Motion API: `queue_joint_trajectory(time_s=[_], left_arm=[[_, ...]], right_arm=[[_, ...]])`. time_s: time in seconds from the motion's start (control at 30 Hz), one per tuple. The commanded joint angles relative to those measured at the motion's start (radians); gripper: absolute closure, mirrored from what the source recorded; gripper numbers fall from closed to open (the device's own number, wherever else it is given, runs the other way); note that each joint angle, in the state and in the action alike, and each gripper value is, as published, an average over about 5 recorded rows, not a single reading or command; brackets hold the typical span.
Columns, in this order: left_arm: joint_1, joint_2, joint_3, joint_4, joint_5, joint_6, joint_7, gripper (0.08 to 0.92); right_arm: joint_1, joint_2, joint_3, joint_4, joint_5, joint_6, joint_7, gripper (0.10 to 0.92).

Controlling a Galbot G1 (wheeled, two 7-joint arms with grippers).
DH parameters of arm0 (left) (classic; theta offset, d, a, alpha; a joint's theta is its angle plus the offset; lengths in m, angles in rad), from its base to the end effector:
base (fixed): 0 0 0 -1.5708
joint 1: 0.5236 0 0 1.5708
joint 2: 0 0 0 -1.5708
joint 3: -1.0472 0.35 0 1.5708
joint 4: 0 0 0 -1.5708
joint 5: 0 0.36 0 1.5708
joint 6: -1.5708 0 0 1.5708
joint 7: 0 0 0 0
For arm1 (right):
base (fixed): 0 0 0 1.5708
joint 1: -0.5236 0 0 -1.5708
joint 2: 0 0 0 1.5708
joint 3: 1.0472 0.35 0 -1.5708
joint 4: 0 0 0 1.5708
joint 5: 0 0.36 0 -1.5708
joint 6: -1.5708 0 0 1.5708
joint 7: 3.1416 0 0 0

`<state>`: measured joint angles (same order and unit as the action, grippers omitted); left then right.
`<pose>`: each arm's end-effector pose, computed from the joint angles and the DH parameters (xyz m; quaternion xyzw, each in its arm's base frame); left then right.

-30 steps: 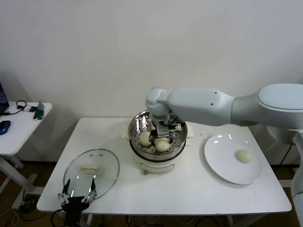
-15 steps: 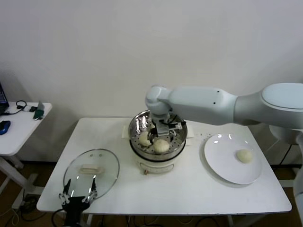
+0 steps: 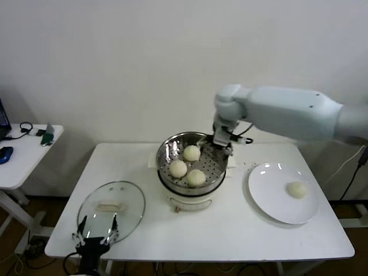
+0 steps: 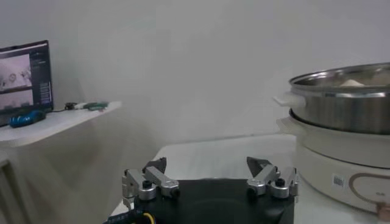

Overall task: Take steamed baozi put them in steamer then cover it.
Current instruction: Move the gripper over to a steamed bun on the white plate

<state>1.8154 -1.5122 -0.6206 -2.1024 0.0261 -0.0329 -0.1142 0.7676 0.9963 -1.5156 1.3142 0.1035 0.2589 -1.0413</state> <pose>0.1071 0.0398 -0.3336 0.0749 -0.9899 -0.0715 0.0965 0.5614 0.0210 -0.0223 0.6091 -0.2736 0.7302 0.1447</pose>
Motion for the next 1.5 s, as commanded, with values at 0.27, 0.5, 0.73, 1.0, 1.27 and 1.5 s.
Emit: queue_joint_trajectory(time_s=[0.27,0.5,0.73,1.0,1.27,1.5], left_arm=[[0.011,0.004,-0.002,-0.008,-0.001,-0.004,0.001,0.177],[0.011,-0.008,0.001,-0.008,-0.006,-0.015,0.009,0.177],[0.014,-0.014,-0.006,-0.004,-0.002,-0.014,0.008,0.177],[0.006,-0.021,-0.011,0.0,0.005,-0.002,0.003,0.177],[-0.004,-0.028,-0.006,0.007,0.018,0.004,0.002,0.177],[-0.003,-0.037,-0.007,0.003,0.024,0.008,-0.001,0.177]], right_arm=[[-0.09,-0.482,0.002,-0.066,0.162,-0.336,-0.023,0.203],[-0.397,-0.544,0.263,-0.172,-0.074,-0.286,-0.036,0.203],[-0.641,-0.486,0.517,-0.321,-0.201,-0.238,-0.033,0.203],[-0.768,-0.373,0.682,-0.459,-0.31,-0.194,-0.037,0.203],[-0.791,-0.292,0.748,-0.548,-0.346,-0.168,-0.039,0.203],[-0.803,-0.232,0.801,-0.611,-0.398,-0.142,-0.039,0.203]])
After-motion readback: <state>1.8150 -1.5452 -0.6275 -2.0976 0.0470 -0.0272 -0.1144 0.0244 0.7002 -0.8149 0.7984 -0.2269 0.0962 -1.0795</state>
